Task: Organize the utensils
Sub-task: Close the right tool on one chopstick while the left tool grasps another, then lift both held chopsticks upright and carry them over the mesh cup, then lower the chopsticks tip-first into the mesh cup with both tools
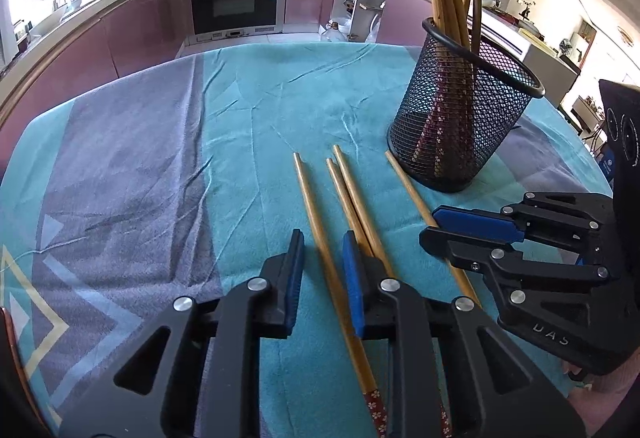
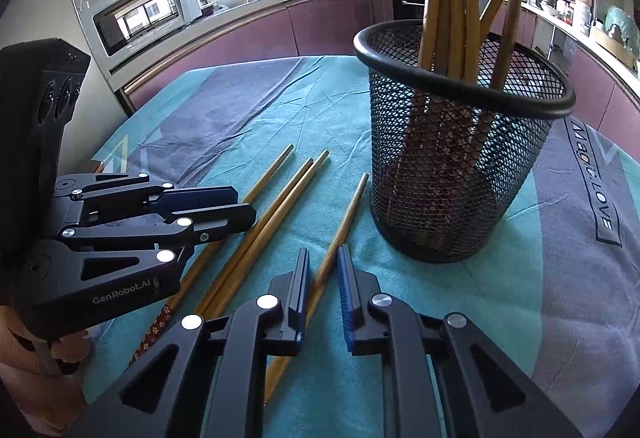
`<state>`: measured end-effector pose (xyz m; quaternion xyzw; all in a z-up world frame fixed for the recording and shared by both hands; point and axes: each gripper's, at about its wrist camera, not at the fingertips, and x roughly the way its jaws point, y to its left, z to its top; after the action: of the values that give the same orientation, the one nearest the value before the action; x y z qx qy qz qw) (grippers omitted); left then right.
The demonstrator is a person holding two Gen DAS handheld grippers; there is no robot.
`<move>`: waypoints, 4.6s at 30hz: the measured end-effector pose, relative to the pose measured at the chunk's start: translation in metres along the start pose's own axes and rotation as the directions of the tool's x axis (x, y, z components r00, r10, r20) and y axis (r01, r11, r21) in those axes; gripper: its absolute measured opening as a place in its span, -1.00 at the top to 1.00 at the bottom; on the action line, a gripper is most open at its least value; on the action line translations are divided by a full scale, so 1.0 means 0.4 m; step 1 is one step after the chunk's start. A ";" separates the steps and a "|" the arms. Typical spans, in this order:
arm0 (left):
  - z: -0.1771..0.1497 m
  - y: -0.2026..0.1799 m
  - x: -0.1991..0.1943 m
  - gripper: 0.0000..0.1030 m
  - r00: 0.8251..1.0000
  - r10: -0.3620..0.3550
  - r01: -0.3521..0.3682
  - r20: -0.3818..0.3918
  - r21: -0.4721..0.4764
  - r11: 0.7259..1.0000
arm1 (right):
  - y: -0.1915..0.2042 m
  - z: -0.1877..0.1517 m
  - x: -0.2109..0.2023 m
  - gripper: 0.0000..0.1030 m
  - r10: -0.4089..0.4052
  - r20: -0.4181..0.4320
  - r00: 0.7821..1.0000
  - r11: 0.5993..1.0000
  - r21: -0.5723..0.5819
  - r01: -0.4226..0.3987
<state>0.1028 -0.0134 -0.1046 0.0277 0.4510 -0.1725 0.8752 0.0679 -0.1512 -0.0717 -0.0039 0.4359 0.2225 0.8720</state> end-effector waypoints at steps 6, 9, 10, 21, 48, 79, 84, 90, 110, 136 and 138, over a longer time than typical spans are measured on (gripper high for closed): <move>-0.001 0.005 0.001 0.80 1.000 -0.001 0.001 -0.001 -0.024 1.000 | -0.008 0.002 -0.002 0.88 0.014 -0.001 1.000 1.000 0.016 -0.014; -0.004 0.008 -0.002 0.83 1.000 -0.004 0.004 -0.001 -0.035 0.999 | -0.014 -0.001 -0.007 0.91 0.015 -0.002 1.000 1.000 0.018 -0.015; -0.005 0.009 -0.003 0.84 1.000 -0.006 0.006 -0.002 -0.036 0.999 | -0.015 -0.003 -0.008 0.91 0.016 -0.004 1.000 1.000 0.017 -0.016; -0.003 0.003 0.003 0.81 1.000 -0.010 0.010 -0.011 -0.027 1.000 | 0.000 0.001 0.002 0.89 -0.022 -0.006 1.000 0.999 -0.026 0.022; 0.003 0.003 -0.119 0.86 0.996 -0.045 0.050 0.080 -0.059 0.997 | -0.031 -0.007 -0.153 0.90 0.142 0.131 0.981 0.989 0.032 -0.148; 0.034 -0.024 -0.285 0.86 0.966 -0.171 0.182 0.195 -0.041 0.982 | -0.069 0.019 -0.292 0.90 0.150 0.312 0.938 0.984 0.041 -0.171; 0.041 -0.025 -0.324 0.86 0.955 -0.193 0.208 0.227 -0.041 0.977 | -0.077 0.023 -0.314 0.90 0.148 0.339 0.929 0.984 0.040 -0.171; 0.059 -0.023 -0.357 0.86 0.941 -0.208 0.229 0.265 -0.048 0.972 | -0.080 0.035 -0.342 0.90 0.139 0.375 0.917 0.986 0.030 -0.161; 0.140 -0.043 -0.385 0.86 0.917 -0.225 0.246 0.329 -0.021 0.969 | -0.101 0.085 -0.415 0.90 0.116 0.456 0.882 0.991 0.001 -0.131; 0.190 -0.085 -0.413 0.86 0.912 -0.196 0.195 0.361 0.042 0.980 | -0.103 0.112 -0.449 0.90 0.102 0.492 0.864 0.994 -0.018 -0.107; 0.194 -0.089 -0.421 0.86 0.909 -0.198 0.194 0.367 0.048 0.980 | -0.102 0.114 -0.453 0.90 0.102 0.496 0.862 0.994 -0.022 -0.105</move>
<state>0.0618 -0.0158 0.0795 -0.0461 0.2779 -0.2638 0.9225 0.0240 -0.2484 0.0870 0.0794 0.1973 0.2610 0.9416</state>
